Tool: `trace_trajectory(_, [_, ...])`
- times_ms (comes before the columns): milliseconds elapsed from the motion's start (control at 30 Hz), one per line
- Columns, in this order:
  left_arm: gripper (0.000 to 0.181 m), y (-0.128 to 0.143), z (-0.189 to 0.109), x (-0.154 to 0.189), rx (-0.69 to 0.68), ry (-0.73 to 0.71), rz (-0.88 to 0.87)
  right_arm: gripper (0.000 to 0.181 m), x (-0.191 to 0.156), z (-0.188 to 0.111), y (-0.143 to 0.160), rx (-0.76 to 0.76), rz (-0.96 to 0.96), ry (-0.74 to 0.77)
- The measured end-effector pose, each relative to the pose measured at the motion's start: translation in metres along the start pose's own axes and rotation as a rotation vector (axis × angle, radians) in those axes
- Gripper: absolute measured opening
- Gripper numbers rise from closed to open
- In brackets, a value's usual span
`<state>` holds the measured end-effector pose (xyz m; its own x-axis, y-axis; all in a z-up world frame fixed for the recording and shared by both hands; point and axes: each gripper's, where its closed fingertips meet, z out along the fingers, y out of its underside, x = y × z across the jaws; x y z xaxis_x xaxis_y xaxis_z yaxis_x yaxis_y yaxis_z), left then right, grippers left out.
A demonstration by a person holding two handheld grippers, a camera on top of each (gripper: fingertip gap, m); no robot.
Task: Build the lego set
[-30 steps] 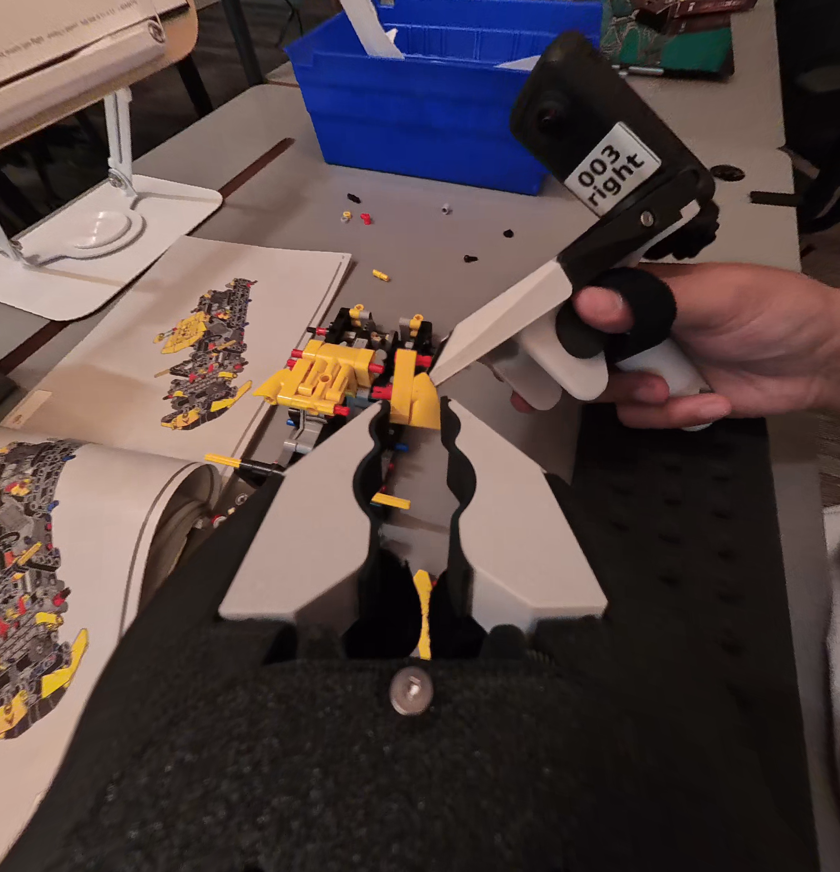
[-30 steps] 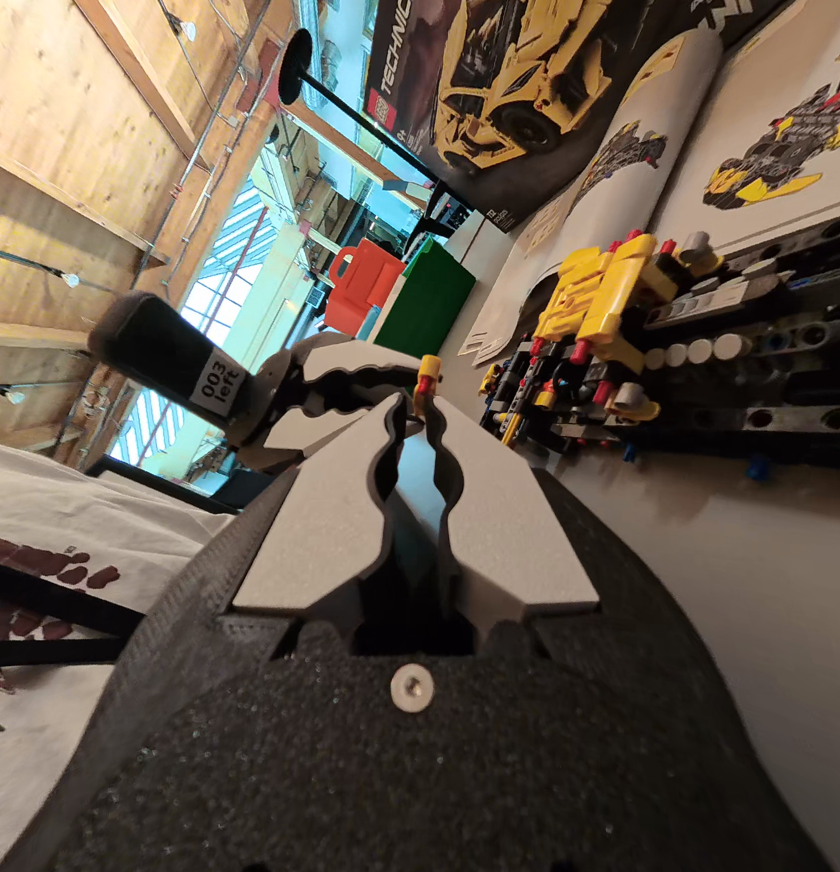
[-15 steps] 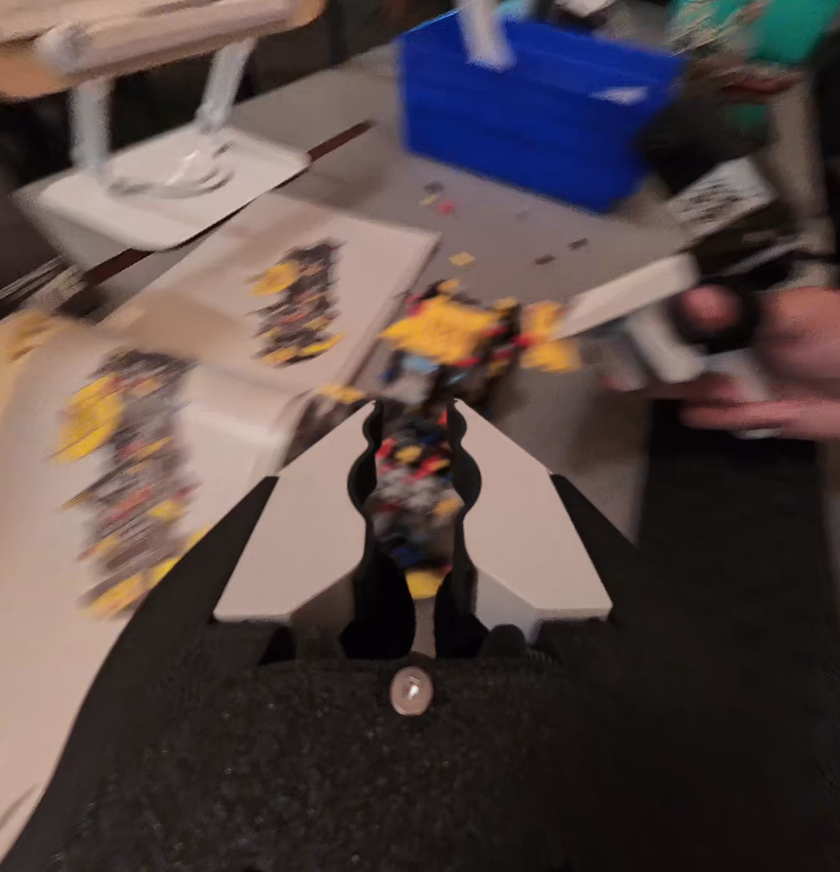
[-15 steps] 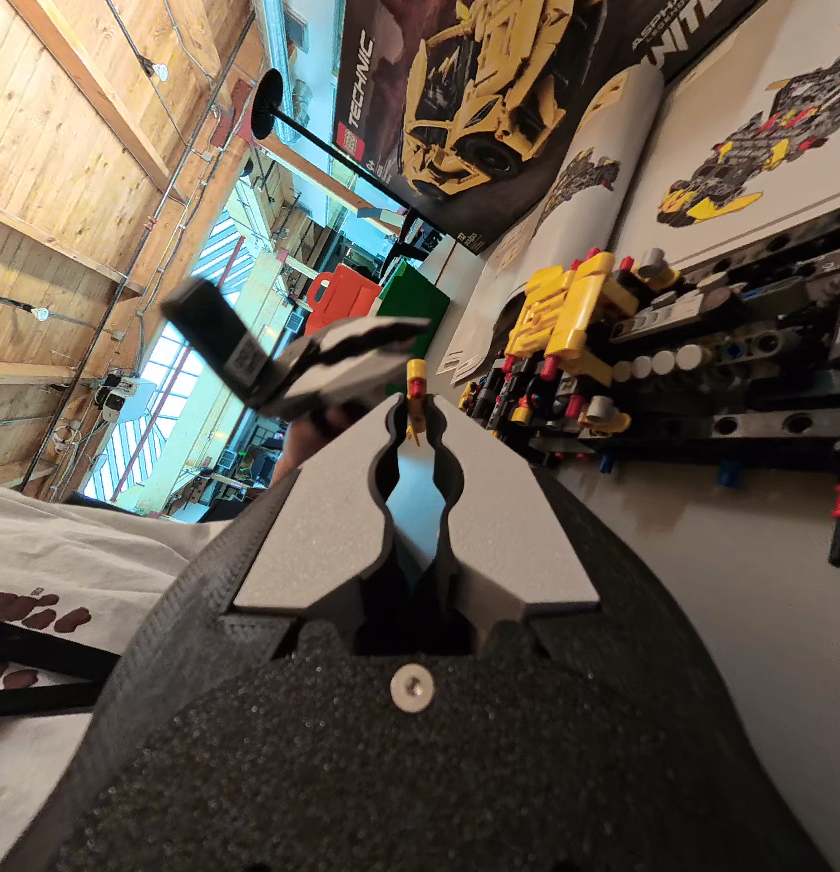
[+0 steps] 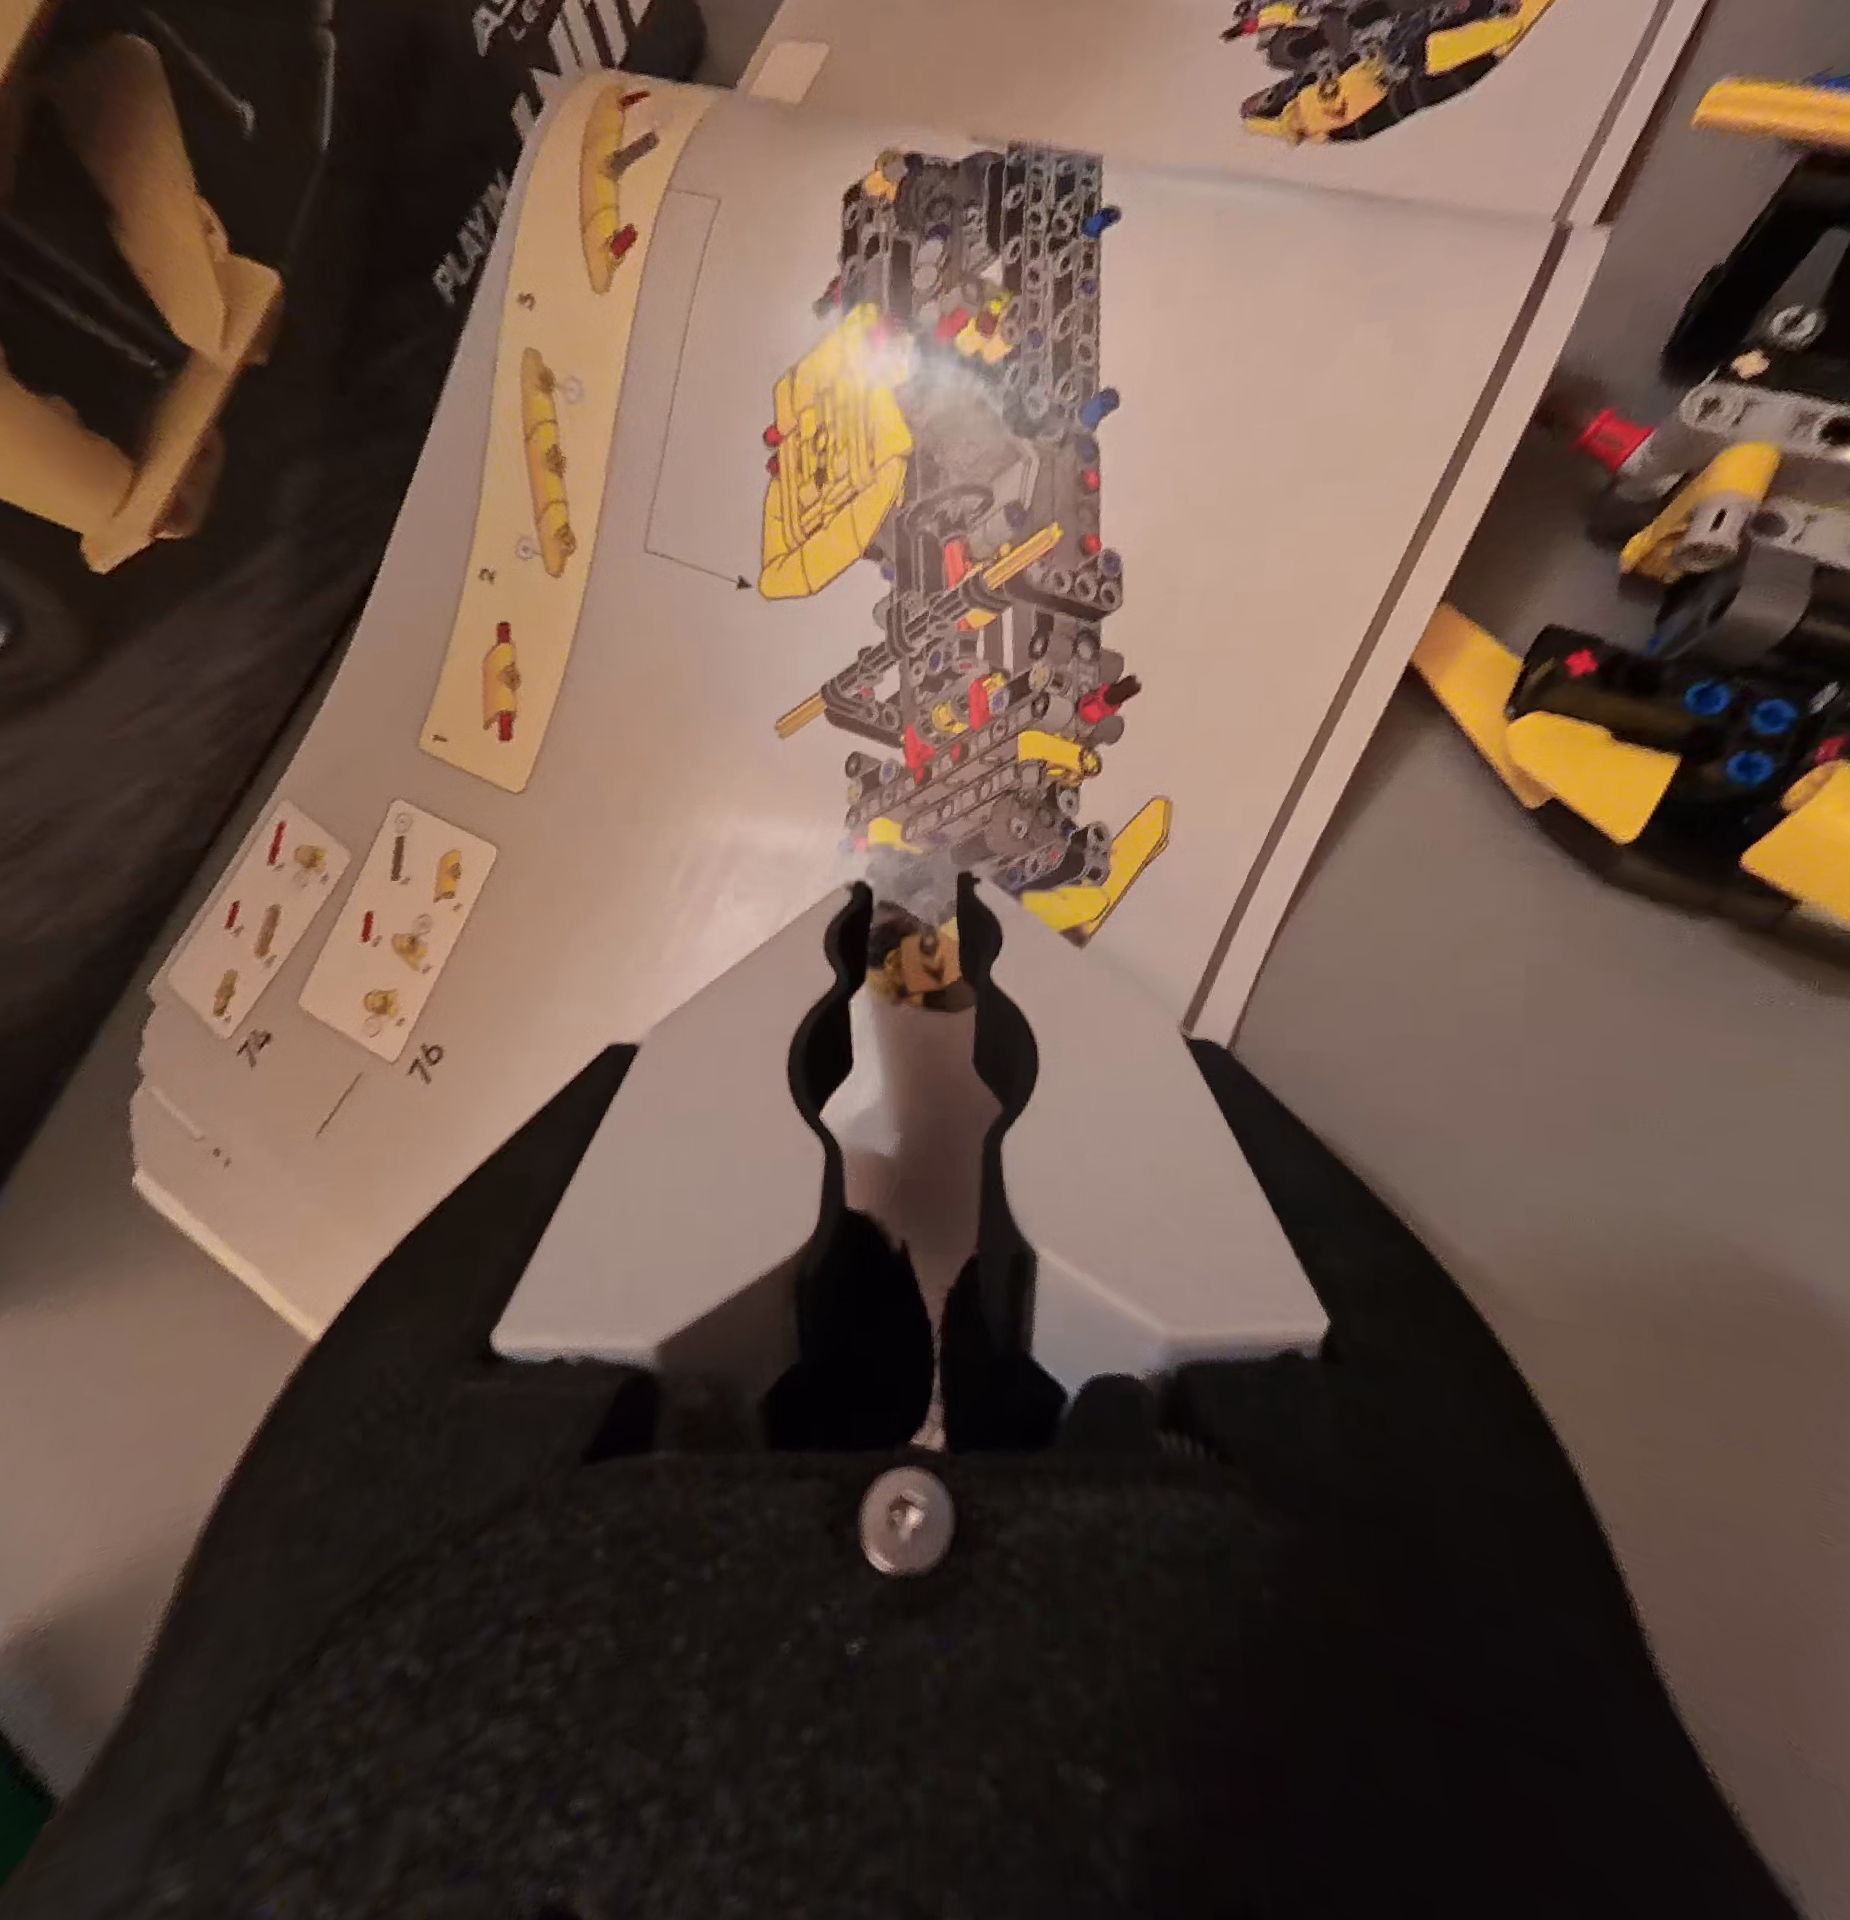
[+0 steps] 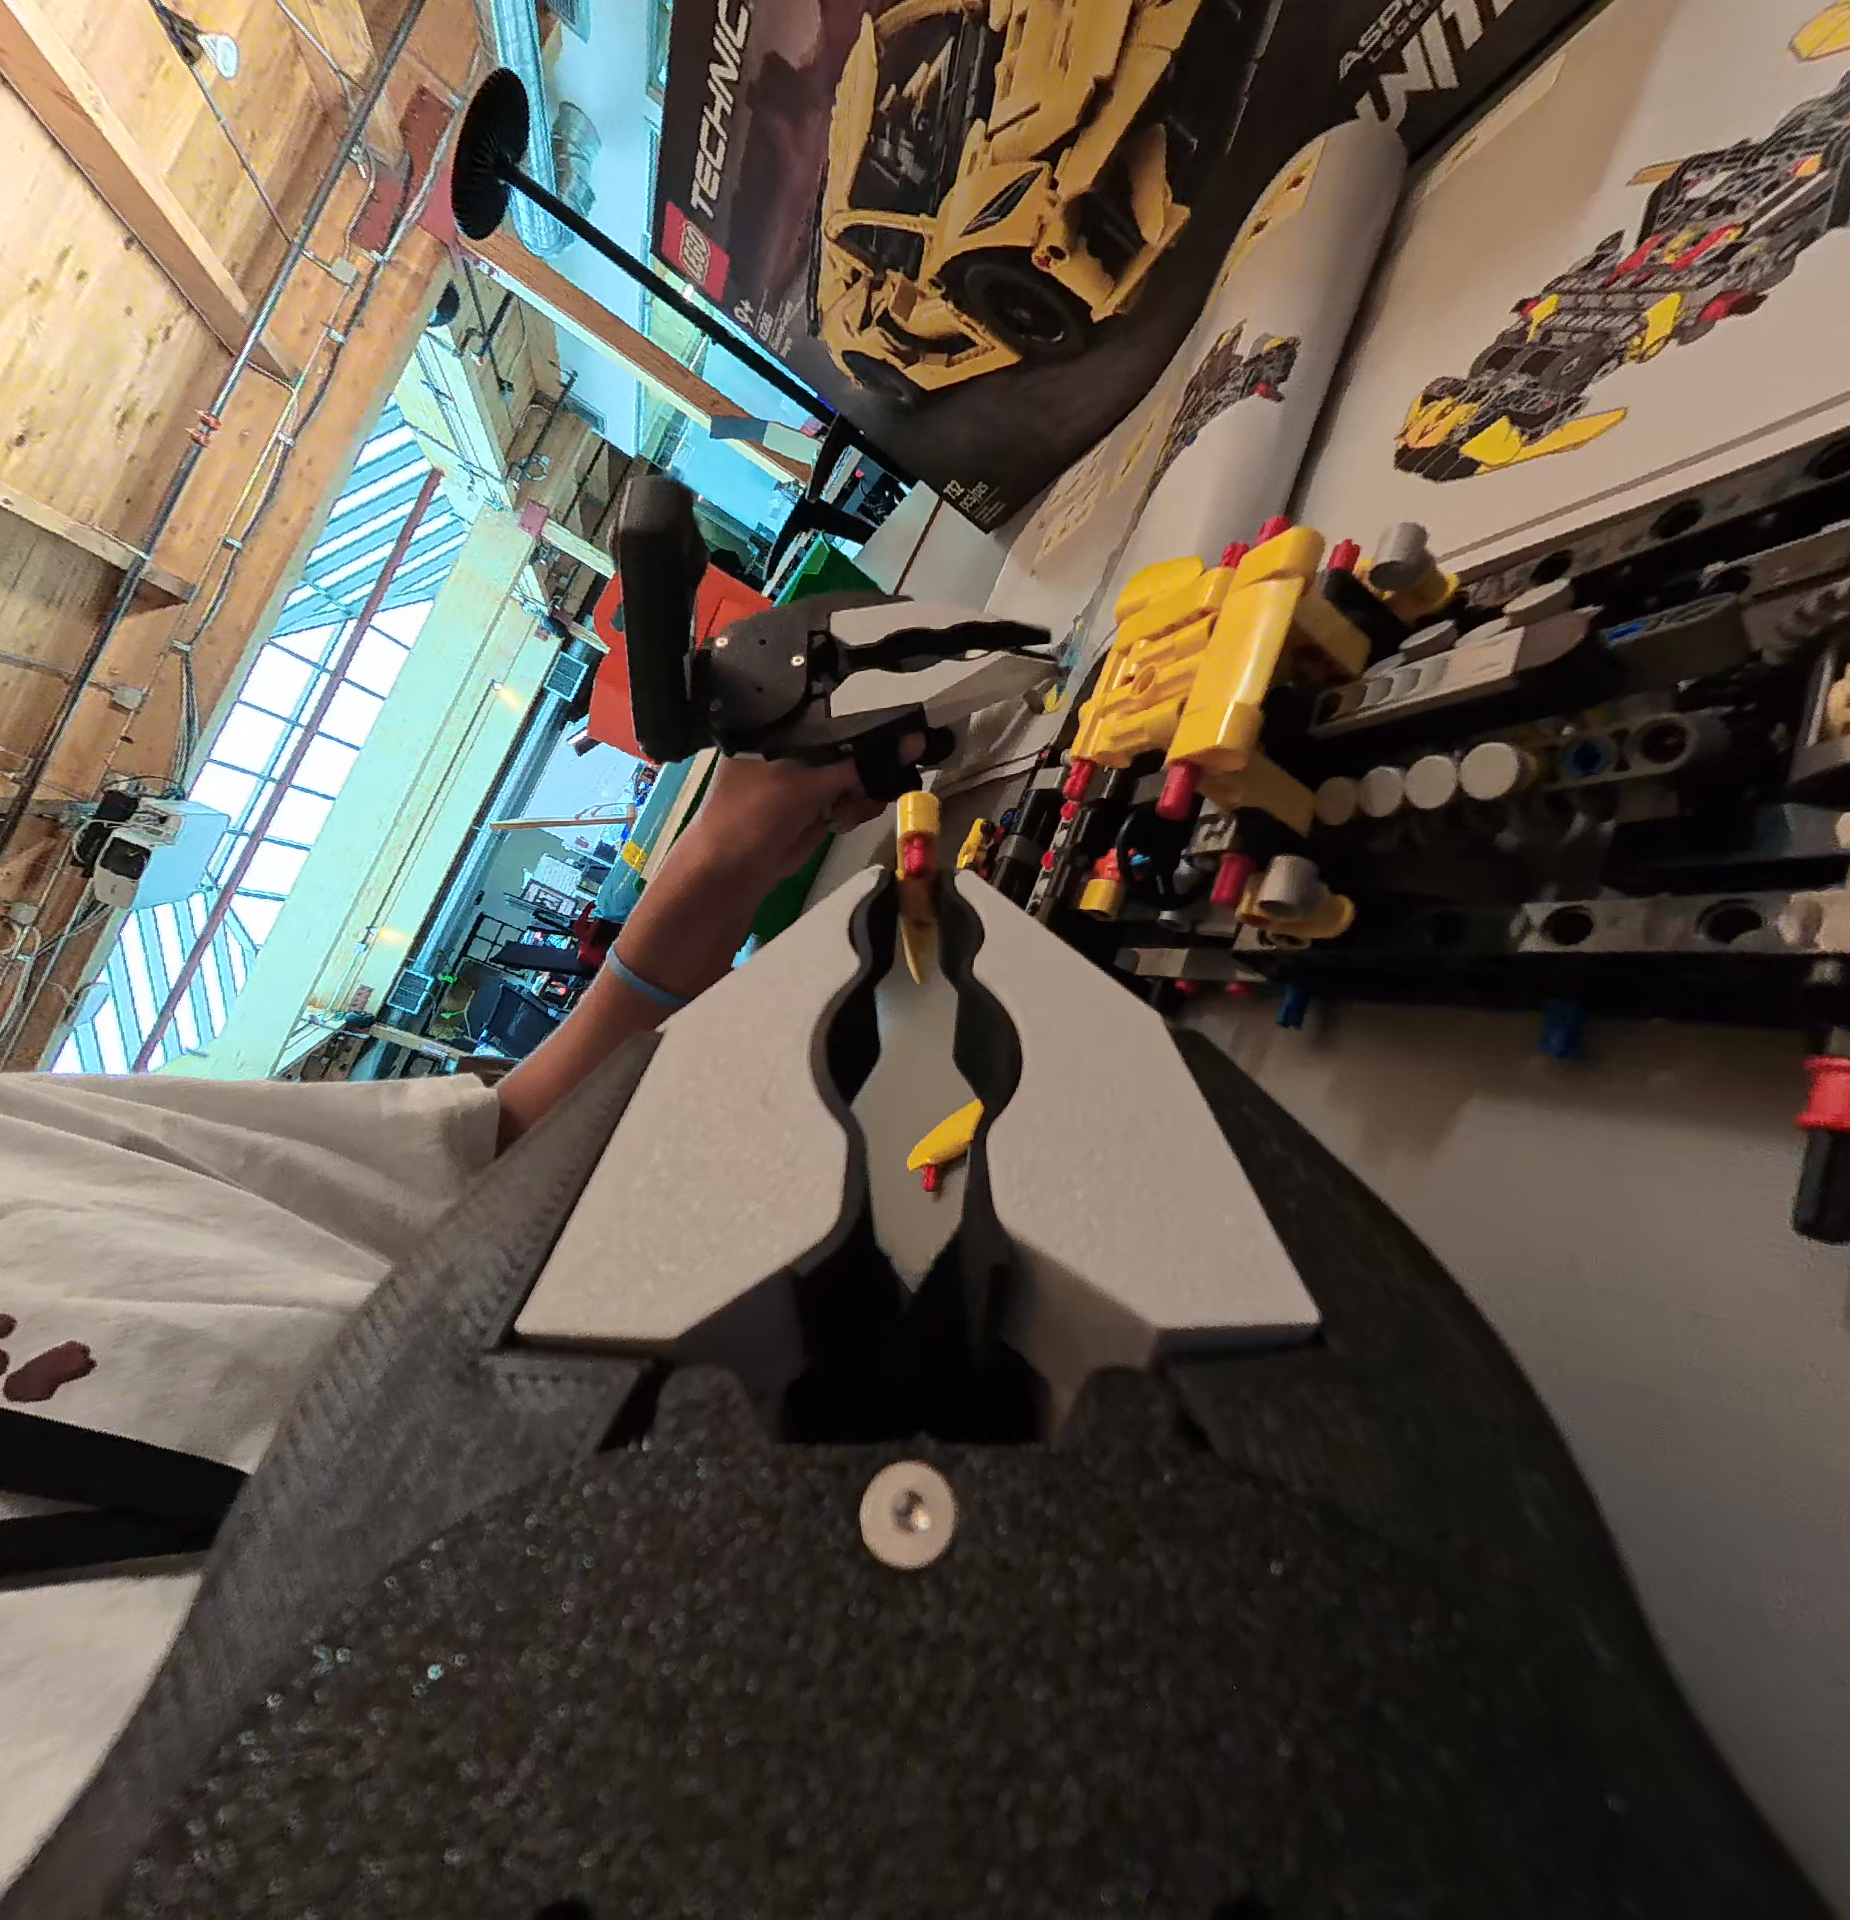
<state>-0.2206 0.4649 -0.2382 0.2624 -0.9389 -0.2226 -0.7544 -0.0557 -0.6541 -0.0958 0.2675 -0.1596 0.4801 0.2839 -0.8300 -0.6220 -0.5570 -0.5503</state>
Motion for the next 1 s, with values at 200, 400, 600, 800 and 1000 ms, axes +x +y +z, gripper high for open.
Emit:
trace_trajectory(200, [0.017, 0.017, -0.009, -0.016, 0.024, -0.018, -0.048, 0.006, 0.002, -0.001, 0.000, 0.000, 0.011, 0.007])
trace_trajectory(400, [0.017, 0.025, -0.017, -0.034, -0.029, -0.093, -0.049, 0.006, 0.011, 0.000, -0.004, 0.050, 0.140, 0.054])
trace_trajectory(600, [0.028, -0.086, -0.055, 0.066, 0.322, 0.206, -0.065, 0.006, 0.008, 0.008, -0.009, 0.227, 0.392, 0.014])
trace_trajectory(800, [0.048, -0.133, -0.047, 0.164, 0.397, 0.534, 0.036, 0.005, 0.023, -0.002, -0.015, 0.328, 0.470, 0.052])
trace_trajectory(1000, [0.070, -0.142, -0.018, 0.181, 0.361, 0.522, 0.133, 0.005, 0.026, -0.001, -0.008, 0.317, 0.536, 0.043])
